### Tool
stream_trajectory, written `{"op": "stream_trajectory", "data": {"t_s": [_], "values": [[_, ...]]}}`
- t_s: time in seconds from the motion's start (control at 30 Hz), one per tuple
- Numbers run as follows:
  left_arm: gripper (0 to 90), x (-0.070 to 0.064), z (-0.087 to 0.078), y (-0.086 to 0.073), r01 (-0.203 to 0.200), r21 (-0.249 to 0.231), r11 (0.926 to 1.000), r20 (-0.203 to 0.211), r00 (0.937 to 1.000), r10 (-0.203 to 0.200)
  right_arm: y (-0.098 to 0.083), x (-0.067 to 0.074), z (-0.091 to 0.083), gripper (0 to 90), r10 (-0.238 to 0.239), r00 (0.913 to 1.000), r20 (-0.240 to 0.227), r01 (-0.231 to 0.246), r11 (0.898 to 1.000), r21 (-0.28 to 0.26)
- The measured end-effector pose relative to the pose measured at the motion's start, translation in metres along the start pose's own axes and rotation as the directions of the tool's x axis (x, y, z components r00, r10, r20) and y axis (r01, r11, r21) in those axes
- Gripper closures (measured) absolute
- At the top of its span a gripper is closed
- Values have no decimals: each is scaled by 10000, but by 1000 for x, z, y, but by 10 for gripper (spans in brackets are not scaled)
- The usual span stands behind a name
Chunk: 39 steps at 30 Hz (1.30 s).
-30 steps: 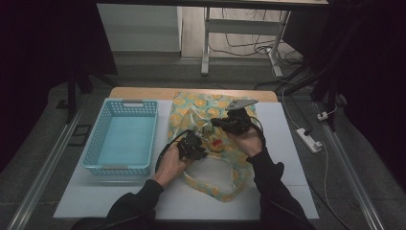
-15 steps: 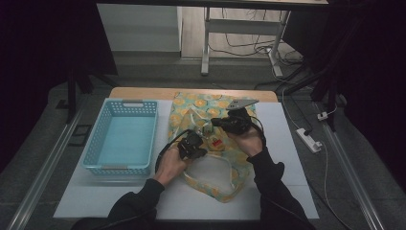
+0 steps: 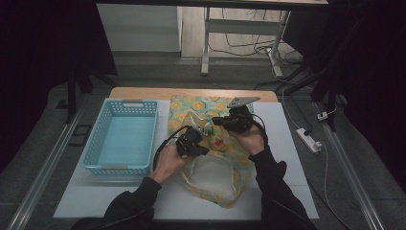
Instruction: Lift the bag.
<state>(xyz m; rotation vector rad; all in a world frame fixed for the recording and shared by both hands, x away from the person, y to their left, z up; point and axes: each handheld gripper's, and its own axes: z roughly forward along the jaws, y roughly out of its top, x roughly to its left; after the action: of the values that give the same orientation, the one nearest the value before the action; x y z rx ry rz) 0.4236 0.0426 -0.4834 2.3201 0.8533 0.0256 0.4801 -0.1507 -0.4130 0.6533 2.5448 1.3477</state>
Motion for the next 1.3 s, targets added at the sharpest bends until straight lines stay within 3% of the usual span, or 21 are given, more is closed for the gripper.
{"op": "stream_trajectory", "data": {"t_s": [0.2,0.67,1.3], "values": [[900,-2,-12,4,2,-108,9999,388,9992,2,3,-1,-4,900,40,10000,-52,-40,10000,18],[900,-2,-54,13,252,-975,9949,1259,9920,-128,17,6,-15,900,-179,9996,-235,183,9996,196],[900,6,-119,36,284,-2035,9787,1418,9899,7,43,20,-34,900,-444,9978,-493,447,9990,47]]}}
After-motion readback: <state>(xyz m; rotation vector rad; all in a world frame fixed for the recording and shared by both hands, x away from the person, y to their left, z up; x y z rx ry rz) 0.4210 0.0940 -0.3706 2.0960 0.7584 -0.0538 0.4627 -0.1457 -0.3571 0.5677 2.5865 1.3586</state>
